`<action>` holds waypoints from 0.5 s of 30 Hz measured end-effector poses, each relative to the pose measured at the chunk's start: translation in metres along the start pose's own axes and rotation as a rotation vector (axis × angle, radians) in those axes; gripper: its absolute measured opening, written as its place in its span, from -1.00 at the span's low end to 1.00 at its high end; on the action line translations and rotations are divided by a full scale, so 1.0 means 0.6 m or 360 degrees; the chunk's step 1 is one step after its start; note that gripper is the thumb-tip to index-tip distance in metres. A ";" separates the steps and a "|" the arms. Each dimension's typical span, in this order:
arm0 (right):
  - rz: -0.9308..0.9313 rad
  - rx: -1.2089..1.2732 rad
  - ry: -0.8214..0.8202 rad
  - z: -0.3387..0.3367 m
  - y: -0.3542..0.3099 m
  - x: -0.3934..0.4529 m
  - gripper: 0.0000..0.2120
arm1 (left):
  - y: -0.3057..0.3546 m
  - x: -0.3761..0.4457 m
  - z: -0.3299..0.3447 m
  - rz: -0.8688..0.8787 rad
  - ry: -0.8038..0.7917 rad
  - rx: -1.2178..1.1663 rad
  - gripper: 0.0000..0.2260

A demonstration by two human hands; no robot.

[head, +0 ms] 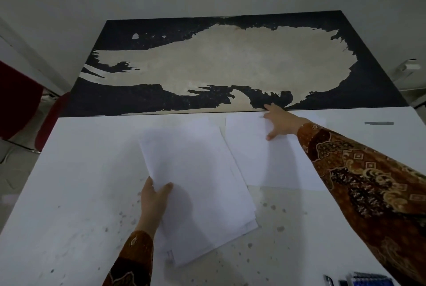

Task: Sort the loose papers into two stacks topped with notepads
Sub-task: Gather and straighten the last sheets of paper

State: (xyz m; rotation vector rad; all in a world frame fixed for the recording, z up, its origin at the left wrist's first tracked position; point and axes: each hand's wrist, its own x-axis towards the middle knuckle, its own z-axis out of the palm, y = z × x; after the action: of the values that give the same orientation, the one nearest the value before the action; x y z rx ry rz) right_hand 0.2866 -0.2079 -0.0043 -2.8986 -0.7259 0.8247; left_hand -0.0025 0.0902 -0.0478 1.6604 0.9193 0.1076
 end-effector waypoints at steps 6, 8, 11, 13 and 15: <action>0.0002 0.0139 0.0083 0.018 0.020 0.007 -0.12 | -0.008 -0.002 0.008 0.0013 0.0073 0.0041 -0.62; -0.0006 0.0182 0.0176 0.027 0.022 0.002 -0.15 | -0.008 -0.006 0.012 0.0033 0.0116 0.0073 -0.61; -0.0017 0.0179 0.0266 0.032 0.023 0.000 -0.20 | -0.007 -0.013 0.013 0.0041 0.0130 0.0066 -0.61; -0.0022 0.0141 0.0271 0.029 0.020 0.000 -0.22 | -0.006 -0.015 0.011 0.0057 0.0120 0.0079 -0.60; -0.0025 0.0104 0.0263 0.027 0.017 0.001 -0.20 | -0.006 -0.015 0.008 0.0082 0.0113 0.0094 -0.57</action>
State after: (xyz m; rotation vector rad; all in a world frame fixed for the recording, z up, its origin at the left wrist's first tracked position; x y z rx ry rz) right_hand 0.2832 -0.2178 -0.0198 -2.8558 -0.6916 0.5868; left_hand -0.0080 0.0810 -0.0490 1.7449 0.9415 0.1768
